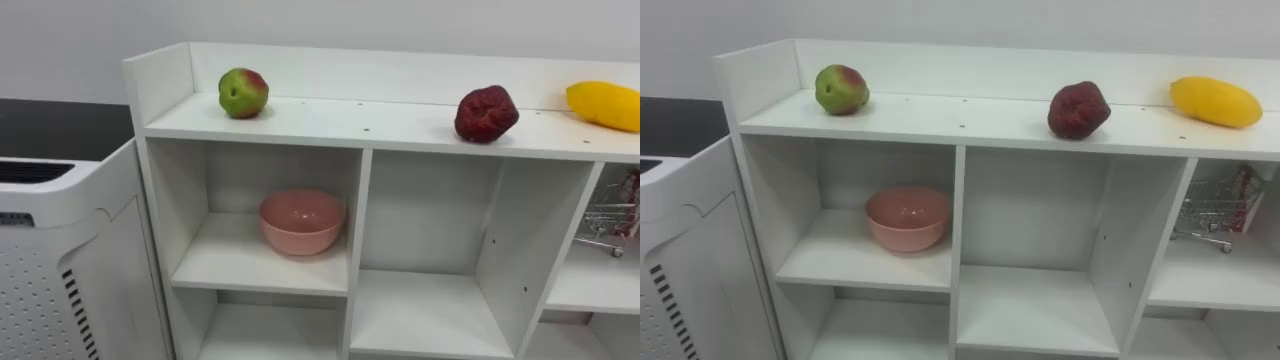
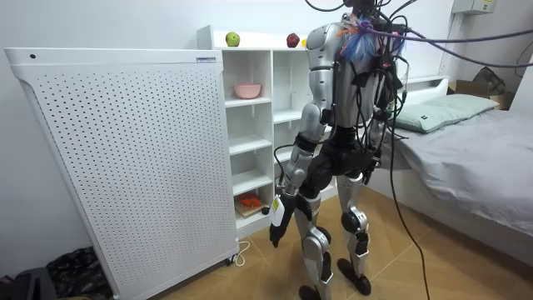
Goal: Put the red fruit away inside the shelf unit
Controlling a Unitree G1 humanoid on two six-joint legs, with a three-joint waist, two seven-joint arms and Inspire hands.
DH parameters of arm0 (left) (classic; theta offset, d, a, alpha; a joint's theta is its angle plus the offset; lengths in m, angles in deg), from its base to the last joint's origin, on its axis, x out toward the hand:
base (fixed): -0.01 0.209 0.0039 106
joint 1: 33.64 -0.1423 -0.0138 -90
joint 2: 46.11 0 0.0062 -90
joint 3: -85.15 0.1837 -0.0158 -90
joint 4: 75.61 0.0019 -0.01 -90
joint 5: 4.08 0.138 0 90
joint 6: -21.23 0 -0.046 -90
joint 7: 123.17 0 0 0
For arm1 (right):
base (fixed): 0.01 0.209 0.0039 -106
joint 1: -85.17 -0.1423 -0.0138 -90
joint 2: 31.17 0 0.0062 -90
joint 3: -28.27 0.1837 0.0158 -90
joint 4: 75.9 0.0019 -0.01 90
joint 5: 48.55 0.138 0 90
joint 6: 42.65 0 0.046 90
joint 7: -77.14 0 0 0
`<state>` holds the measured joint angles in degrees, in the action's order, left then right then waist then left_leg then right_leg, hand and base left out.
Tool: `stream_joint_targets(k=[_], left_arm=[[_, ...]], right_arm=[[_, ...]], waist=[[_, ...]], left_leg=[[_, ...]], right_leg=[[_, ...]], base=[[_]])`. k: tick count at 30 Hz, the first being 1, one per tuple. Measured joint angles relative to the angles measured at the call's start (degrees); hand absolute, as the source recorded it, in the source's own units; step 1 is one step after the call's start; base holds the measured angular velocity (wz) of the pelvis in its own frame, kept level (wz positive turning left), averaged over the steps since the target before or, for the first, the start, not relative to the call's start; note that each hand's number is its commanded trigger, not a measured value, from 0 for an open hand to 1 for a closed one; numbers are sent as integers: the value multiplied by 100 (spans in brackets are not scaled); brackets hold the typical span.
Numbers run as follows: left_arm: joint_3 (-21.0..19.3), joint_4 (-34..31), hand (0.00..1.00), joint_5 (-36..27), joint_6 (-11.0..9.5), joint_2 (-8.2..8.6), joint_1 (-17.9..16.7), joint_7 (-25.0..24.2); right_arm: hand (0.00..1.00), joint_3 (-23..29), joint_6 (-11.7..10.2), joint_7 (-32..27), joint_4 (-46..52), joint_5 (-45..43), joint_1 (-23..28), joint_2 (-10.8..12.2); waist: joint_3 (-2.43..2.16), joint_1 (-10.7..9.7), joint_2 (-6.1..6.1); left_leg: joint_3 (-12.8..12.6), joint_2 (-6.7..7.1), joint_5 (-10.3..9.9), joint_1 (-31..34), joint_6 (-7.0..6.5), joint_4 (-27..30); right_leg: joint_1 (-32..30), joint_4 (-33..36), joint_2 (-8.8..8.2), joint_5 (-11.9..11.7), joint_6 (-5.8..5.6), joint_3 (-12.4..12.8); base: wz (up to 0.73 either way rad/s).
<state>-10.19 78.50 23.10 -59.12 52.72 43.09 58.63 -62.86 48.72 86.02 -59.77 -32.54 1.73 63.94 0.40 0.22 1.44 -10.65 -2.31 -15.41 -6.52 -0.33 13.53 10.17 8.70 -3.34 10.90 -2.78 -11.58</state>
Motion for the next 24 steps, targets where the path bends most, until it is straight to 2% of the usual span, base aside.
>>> stream_joint_targets(k=[8,16,19,21,24], left_arm=[[-1,-1,0,0,-4,2,24,40],[-18,-22,0,0,-44,3,0,154],[-18,-25,0,-5,-112,3,-23,192],[-19,-21,0,-10,-163,15,-22,278],[-95,-20,0,-7,-163,34,-40,312]], right_arm=[[0,20,-3,-39,2,-8,10,2],[0,83,-11,-431,15,60,19,75],[0,124,-12,-587,8,229,36,117],[0,140,-14,-771,5,691,54,184],[0,496,-9,-918,8,971,49,258]], waist=[[-11,-29,-18],[-19,-16,-29],[-14,-24,-41],[-11,-29,-38],[-2,-93,-48]], left_leg=[[2,0,0,4,0,-6],[-5,3,1,-25,0,-9],[-3,3,3,-113,2,-27],[-3,5,4,-196,3,-104],[-2,8,4,-279,3,-131]], right_leg=[[-8,0,1,0,0,6],[-11,-3,0,0,0,53],[72,-6,0,0,0,50],[124,-6,2,0,0,58],[191,-11,2,0,0,87]], base=[[0],[0],[0],[0],[0]])
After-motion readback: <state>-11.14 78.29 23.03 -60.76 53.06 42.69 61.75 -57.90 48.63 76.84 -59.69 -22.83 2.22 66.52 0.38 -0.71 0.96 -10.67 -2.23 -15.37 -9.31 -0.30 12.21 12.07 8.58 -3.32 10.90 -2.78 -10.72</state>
